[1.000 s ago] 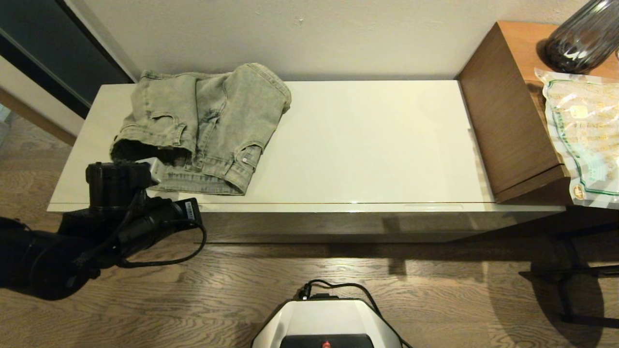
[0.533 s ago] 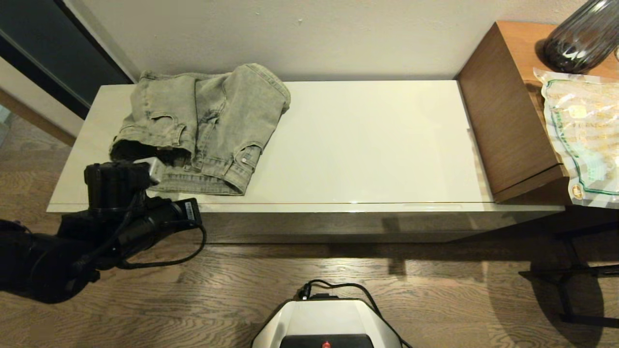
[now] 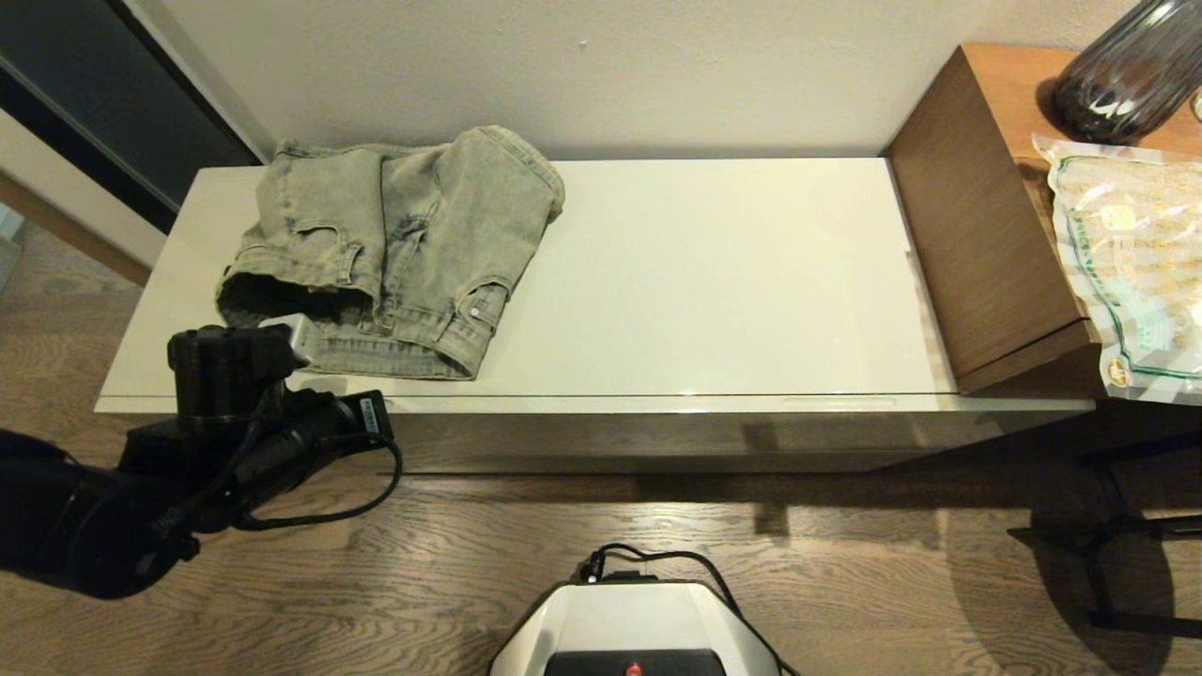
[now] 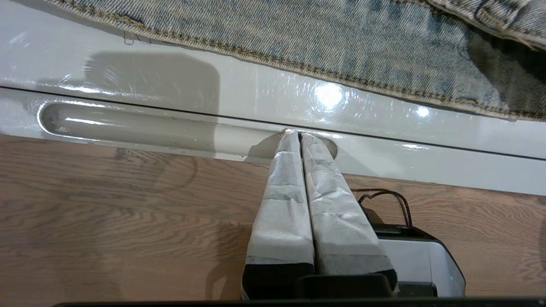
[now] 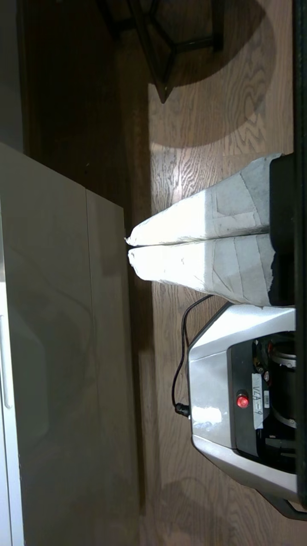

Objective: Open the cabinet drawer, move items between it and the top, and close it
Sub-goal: Open the drawer

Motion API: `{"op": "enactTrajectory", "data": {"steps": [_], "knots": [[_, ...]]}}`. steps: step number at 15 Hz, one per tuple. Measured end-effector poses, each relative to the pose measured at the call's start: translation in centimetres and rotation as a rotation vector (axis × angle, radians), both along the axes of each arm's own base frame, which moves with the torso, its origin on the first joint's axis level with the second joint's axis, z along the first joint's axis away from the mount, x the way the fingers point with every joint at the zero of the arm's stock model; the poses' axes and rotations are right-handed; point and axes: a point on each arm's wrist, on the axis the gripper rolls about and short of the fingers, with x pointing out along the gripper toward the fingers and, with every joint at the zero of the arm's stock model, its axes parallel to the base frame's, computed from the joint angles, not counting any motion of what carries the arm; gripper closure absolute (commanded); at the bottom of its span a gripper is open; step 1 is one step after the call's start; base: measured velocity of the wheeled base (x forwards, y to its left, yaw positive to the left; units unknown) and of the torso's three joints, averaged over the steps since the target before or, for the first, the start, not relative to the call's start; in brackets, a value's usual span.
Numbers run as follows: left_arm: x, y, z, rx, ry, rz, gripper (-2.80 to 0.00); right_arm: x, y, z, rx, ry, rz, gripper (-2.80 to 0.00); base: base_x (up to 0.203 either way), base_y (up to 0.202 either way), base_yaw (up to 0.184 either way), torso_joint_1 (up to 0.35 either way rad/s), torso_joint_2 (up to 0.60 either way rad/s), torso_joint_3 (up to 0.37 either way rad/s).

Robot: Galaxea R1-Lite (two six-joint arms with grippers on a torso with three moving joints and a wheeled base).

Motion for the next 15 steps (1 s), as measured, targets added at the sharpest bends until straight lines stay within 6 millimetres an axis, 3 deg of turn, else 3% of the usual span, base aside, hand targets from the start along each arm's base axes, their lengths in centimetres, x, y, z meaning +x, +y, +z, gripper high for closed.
{"op": "enactTrajectory", "data": {"steps": [4,8,12,15], "knots": [[-0.1,0.1,-1.4,0.027,0.046,-0.009,0.00,0.0,0.0,0.0,0.000,0.000,0.000,0.00,0.000,0.000,0.000,0.000,0.00,0.000],[-1.4,0.2,-3.3,0.059,0.126,-0.026,0.00,0.0,0.0,0.0,0.000,0.000,0.000,0.00,0.000,0.000,0.000,0.000,0.00,0.000],[-4.3,0.6,-4.8,0.066,0.228,-0.038,0.00,0.0,0.0,0.0,0.000,0.000,0.000,0.00,0.000,0.000,0.000,0.000,0.00,0.000],[-8.6,1.0,-5.6,0.095,0.436,-0.062,0.00,0.0,0.0,0.0,0.000,0.000,0.000,0.00,0.000,0.000,0.000,0.000,0.00,0.000]]}}
